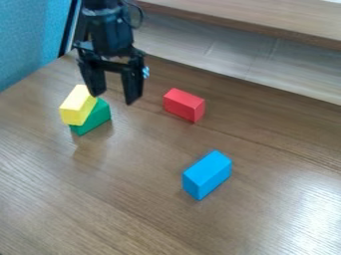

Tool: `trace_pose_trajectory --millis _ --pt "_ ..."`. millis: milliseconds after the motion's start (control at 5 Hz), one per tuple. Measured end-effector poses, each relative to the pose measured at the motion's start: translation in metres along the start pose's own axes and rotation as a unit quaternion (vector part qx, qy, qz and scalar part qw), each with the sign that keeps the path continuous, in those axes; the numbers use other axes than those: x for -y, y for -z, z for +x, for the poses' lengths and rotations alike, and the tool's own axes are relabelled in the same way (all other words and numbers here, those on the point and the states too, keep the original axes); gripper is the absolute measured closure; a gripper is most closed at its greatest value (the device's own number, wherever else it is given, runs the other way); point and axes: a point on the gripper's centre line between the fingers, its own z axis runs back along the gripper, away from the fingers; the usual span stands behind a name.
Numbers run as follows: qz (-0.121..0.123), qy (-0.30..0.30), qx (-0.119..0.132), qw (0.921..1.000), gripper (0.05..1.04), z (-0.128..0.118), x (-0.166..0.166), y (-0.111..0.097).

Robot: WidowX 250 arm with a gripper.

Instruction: Remove the yellow rectangular block off of the green rectangular block

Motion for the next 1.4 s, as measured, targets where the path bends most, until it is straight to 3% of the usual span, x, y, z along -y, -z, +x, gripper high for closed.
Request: trace_pose_trajectory --millis 200,600,800,1000,1400 --pt "0.001 -0.012 0.005 0.9999 0.083 0.000 -0.001 0.003" --pt "0.023 -0.089 0.040 0.9950 0.083 -0.011 -0.021 -0.022" --pt "0.033 -0.112 0.040 0.9924 0.083 -0.018 -0.030 -0.029" --pt "0.027 -0.138 0.048 0.9889 0.083 -0.019 -0.045 -0.034" --pt "0.034 -0.170 0.038 0.9840 0.083 -0.010 -0.072 -0.016"
